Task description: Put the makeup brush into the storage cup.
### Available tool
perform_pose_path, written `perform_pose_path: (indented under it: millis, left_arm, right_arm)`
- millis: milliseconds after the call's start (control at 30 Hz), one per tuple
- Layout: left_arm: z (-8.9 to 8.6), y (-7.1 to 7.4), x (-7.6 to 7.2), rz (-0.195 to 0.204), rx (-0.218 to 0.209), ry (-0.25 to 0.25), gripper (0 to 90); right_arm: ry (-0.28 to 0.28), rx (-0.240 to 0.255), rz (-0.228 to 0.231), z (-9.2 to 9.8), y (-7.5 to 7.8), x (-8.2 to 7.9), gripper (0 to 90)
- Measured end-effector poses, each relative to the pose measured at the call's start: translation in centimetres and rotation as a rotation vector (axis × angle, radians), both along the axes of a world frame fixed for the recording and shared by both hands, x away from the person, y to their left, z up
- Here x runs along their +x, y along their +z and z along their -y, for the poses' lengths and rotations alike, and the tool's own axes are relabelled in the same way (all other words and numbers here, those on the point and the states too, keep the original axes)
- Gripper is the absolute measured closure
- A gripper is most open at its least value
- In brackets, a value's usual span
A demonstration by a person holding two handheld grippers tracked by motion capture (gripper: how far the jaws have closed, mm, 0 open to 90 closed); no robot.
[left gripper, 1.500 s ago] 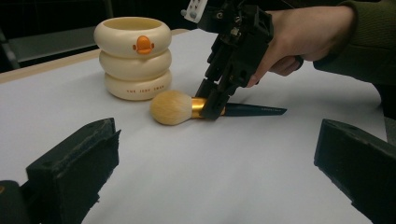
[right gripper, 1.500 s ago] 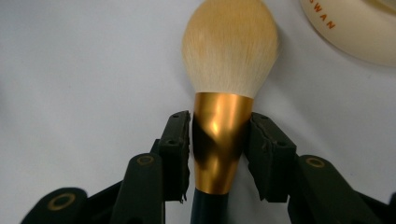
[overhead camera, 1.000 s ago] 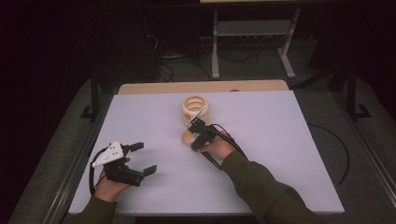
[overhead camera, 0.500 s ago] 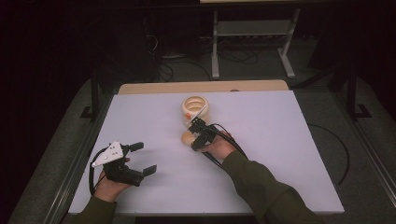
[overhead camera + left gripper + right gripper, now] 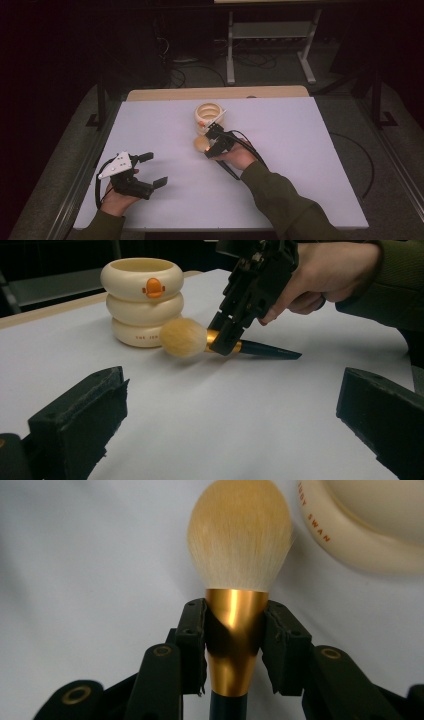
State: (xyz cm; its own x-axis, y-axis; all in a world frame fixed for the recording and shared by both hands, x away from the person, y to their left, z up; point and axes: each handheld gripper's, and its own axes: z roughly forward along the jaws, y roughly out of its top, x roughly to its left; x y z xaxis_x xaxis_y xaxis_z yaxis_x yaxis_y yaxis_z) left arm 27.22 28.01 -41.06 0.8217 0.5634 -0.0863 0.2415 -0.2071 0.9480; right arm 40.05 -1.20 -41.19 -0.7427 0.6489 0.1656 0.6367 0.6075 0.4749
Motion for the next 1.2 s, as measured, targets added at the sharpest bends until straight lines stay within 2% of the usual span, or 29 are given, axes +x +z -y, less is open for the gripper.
perform_pose_path:
  millis: [700,833,933,1033,1100,1200]
  left_arm:
    - [0.0,0.0,0.0,-0.001,0.000,0.003,0.0]
    - [0.0,0.0,0.0,-0.006,0.000,0.005,0.0]
    - [0.0,0.0,-0.1,-0.002,0.003,0.004,0.0]
    - [0.0,0.0,0.0,-0.002,0.000,0.005,0.0]
    - [0.0,0.0,0.0,0.000,0.001,0.004,0.0]
    - [0.0,0.0,0.0,-0.001,0.001,0.003,0.0]
  right_arm:
    - [-0.018,0.151,0.046,2.9,1.4,-0.7,63.3]
    - [-0.020,0.183,0.068,3.6,1.4,-0.9,63.2]
    - [-0.028,0.189,0.064,3.9,1.4,-0.9,63.3]
    - [-0.041,0.215,0.074,4.5,1.5,-1.0,63.3]
    - [-0.031,0.224,0.091,4.8,1.5,-0.9,63.3]
    - [-0.045,0.239,0.088,5.1,1.7,-1.0,63.3]
